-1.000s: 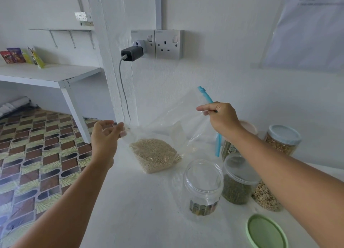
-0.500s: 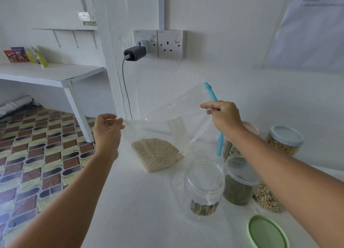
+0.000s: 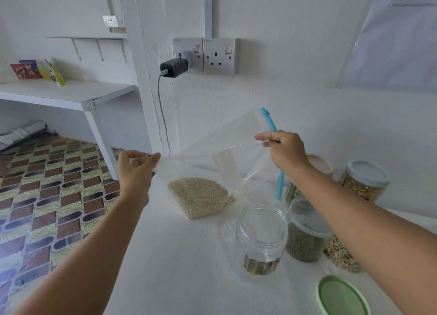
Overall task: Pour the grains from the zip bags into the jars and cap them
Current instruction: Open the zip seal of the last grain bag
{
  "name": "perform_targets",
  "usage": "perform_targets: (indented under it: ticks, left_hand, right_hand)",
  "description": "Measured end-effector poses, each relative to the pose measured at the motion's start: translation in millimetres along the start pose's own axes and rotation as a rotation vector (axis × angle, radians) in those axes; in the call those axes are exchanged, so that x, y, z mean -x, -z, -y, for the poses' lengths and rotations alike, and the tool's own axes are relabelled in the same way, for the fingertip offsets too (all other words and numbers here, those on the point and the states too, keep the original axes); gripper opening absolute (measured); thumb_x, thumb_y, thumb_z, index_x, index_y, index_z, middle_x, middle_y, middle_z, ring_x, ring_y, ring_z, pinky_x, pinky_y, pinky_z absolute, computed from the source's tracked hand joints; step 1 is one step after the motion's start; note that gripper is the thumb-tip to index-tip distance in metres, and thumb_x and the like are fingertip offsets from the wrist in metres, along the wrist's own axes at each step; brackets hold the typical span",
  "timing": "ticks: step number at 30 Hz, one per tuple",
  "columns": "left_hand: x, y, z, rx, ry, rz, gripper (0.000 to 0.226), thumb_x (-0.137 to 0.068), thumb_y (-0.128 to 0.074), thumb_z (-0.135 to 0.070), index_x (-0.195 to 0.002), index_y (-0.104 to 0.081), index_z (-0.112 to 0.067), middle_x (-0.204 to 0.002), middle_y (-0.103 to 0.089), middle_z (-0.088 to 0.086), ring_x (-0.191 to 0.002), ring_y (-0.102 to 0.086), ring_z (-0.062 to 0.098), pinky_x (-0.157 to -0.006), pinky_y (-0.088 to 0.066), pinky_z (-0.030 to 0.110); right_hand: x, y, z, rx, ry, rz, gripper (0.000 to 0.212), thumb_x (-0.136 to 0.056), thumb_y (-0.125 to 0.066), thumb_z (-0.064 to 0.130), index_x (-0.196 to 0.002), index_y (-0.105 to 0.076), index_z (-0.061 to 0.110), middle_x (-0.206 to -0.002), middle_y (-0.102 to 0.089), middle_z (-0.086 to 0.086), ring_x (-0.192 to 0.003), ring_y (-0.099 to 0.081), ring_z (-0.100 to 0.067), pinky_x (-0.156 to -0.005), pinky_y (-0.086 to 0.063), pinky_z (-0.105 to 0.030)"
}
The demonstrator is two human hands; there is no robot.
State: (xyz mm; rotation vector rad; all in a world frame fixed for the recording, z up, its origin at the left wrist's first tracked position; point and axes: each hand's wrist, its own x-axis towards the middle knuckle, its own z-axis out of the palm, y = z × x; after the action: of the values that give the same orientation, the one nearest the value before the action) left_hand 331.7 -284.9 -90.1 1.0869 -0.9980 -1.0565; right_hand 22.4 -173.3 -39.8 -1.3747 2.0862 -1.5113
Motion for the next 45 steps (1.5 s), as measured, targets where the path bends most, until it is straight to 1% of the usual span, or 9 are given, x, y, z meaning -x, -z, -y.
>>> perform_targets:
  ticks: [7, 12, 15, 21, 25, 29, 35, 40, 45]
  left_hand:
    - [14.4, 29.2, 26.7, -0.04, 0.062, 0.407, 0.038, -0.087, -0.076, -0.045, -0.113, -0.07, -0.019, -0.125, -0.07, 0.005, -0.127, -0.057, 0.018, -0.121, -0.028, 0.049]
    - [36.6, 36.9, 60.2, -0.092, 0.263, 0.732, 0.07, -0.061, -0.086, -0.07, -0.121, -0.077, -0.035, -0.132, -0.068, -0.025, -0.129, -0.046, -0.008, -0.12, -0.014, 0.046]
    - [37.2, 16.5, 62.8, -0.07, 0.29, 0.66, 0.025, -0.092, -0.075, -0.034, -0.116, -0.08, -0.033, -0.125, -0.072, -0.022, -0.131, -0.053, 0.001, -0.122, -0.024, 0.041]
    - [27.1, -1.7, 81.2, -0.071, 0.25, 0.382, 0.018, -0.093, -0.077, -0.014, -0.107, -0.082, -0.024, -0.109, -0.078, -0.006, -0.118, -0.064, 0.015, -0.107, -0.043, 0.029]
    - [22.5, -7.2, 84.6, -0.037, 0.235, 0.278, 0.019, -0.092, -0.079, -0.013, -0.109, -0.08, -0.019, -0.112, -0.075, 0.0, -0.1, -0.063, 0.004, -0.082, -0.041, 0.013]
    - [21.9, -13.6, 81.9, -0.046, 0.19, 0.259, 0.023, -0.091, -0.078, -0.011, -0.114, -0.079, -0.015, -0.102, -0.075, -0.005, -0.084, -0.064, -0.006, -0.076, -0.043, 0.009]
    - [8.0, -17.9, 67.3, -0.039, 0.073, 0.256, 0.022, -0.097, -0.073, -0.016, -0.113, -0.078, -0.03, -0.098, -0.072, 0.004, -0.068, -0.058, -0.001, -0.075, -0.046, 0.018]
    - [5.4, -4.6, 72.1, -0.167, 0.096, 0.399, 0.026, -0.1, -0.067, -0.012, -0.104, -0.083, -0.033, -0.109, -0.075, -0.008, -0.097, -0.063, 0.011, -0.084, -0.045, 0.02]
    - [5.3, 13.4, 72.0, -0.084, 0.231, 0.651, 0.03, -0.093, -0.072, -0.018, -0.118, -0.079, -0.031, -0.128, -0.071, -0.015, -0.122, -0.053, -0.009, -0.107, -0.03, 0.024]
  right_hand:
    - [-0.9, 2.2, -4.8, 0.002, 0.03, 0.066, 0.043, -0.107, -0.047, 0.004, -0.107, -0.078, 0.033, -0.112, -0.071, 0.004, -0.103, -0.065, -0.005, -0.074, -0.042, -0.006]
    - [-0.5, 3.5, -8.2, 0.003, 0.098, 0.13, 0.045, -0.108, -0.048, 0.007, -0.103, -0.076, 0.041, -0.113, -0.07, 0.003, -0.105, -0.065, -0.01, -0.088, -0.054, -0.021]
    - [-0.7, 4.7, -9.9, 0.007, 0.124, 0.213, 0.036, -0.107, -0.053, 0.01, -0.11, -0.078, 0.036, -0.13, -0.066, 0.007, -0.116, -0.061, -0.005, -0.095, -0.047, -0.012]
    - [4.5, 5.9, -18.6, 0.074, 0.132, 0.29, 0.035, -0.104, -0.058, 0.008, -0.118, -0.077, 0.035, -0.147, -0.058, 0.002, -0.137, -0.051, -0.007, -0.117, -0.035, -0.021]
    - [8.4, 12.1, -19.3, 0.192, 0.073, 0.396, 0.034, -0.105, -0.058, 0.013, -0.126, -0.074, 0.034, -0.133, -0.055, 0.016, -0.126, -0.048, -0.003, -0.107, -0.032, -0.017]
    - [9.3, 13.2, -29.8, 0.216, -0.007, 0.361, 0.035, -0.105, -0.055, 0.007, -0.122, -0.076, 0.029, -0.12, -0.07, 0.014, -0.104, -0.066, -0.008, -0.083, -0.051, -0.015]
    - [6.3, 6.7, -31.8, 0.204, -0.024, 0.311, 0.036, -0.106, -0.052, 0.005, -0.117, -0.077, 0.028, -0.111, -0.074, 0.014, -0.096, -0.069, -0.005, -0.078, -0.05, -0.012]
    - [11.1, -2.5, -31.9, 0.218, -0.028, 0.362, 0.039, -0.106, -0.049, 0.004, -0.122, -0.075, 0.03, -0.111, -0.068, 0.019, -0.097, -0.067, -0.004, -0.078, -0.047, -0.009]
    - [4.0, -7.1, -24.6, 0.148, -0.048, 0.452, 0.041, -0.103, -0.053, 0.006, -0.122, -0.075, 0.036, -0.112, -0.062, 0.018, -0.106, -0.063, -0.006, -0.087, -0.045, -0.017]
